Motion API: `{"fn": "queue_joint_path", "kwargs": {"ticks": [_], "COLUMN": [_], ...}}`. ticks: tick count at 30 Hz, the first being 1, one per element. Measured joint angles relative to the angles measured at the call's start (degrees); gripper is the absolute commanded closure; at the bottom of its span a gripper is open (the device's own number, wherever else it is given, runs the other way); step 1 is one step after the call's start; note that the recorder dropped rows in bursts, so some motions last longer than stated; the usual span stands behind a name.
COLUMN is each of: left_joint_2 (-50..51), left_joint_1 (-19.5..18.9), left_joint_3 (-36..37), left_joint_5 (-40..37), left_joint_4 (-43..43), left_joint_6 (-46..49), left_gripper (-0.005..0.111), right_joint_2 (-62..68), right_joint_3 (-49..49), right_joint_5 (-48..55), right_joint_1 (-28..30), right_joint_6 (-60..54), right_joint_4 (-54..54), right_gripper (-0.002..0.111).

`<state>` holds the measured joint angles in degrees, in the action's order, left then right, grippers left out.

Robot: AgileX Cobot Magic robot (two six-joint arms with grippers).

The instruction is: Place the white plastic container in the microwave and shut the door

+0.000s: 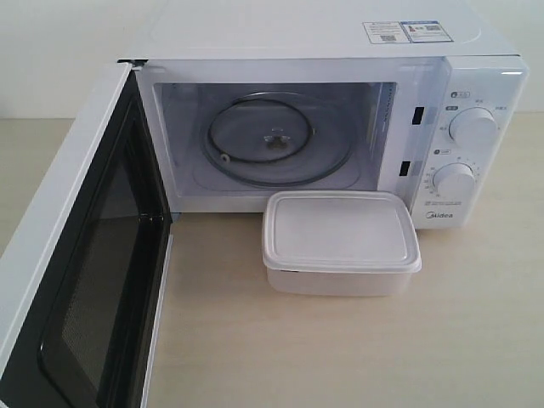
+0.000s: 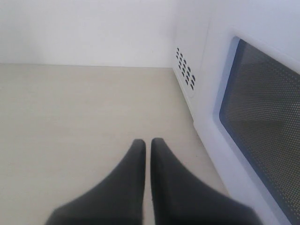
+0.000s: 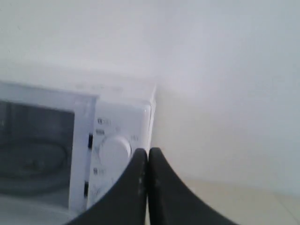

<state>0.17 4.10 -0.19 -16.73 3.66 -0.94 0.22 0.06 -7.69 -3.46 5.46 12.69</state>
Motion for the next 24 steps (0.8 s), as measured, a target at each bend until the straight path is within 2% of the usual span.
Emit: {"fn": "queue_joint_path", "kwargs": {"ticks": [3, 5, 12, 18, 24], "left_joint_2": [0.0, 0.0, 0.0, 0.0, 0.0], "left_joint_1": [0.0, 0.0, 0.0, 0.0, 0.0], "left_joint_3": [0.0, 0.0, 0.0, 0.0, 0.0], "left_joint_5": [0.0, 0.0, 0.0, 0.0, 0.0], "left_joint_4": [0.0, 0.0, 0.0, 0.0, 0.0], "left_joint_6": [0.0, 0.0, 0.0, 0.0, 0.0], "left_gripper": [0.102, 0.102, 0.102, 0.102, 0.102], "right_joint_2": [0.0, 0.0, 0.5, 7.9, 15.5], "right_joint_3": [0.0, -1.0, -13.9, -24.0, -28.9], "right_joint_5": [-14.1, -19.7, -15.4, -12.3, -18.2], "right_joint_1": [0.0, 0.0, 0.0, 0.0, 0.0], "right_joint_6": [2.3, 4.8, 8.9, 14.6, 24.8], "right_joint_4": [-0.7, -1.4, -2.6, -2.7, -2.8], "right_gripper": [0.108, 0.108, 0.108, 0.108, 0.108]}}
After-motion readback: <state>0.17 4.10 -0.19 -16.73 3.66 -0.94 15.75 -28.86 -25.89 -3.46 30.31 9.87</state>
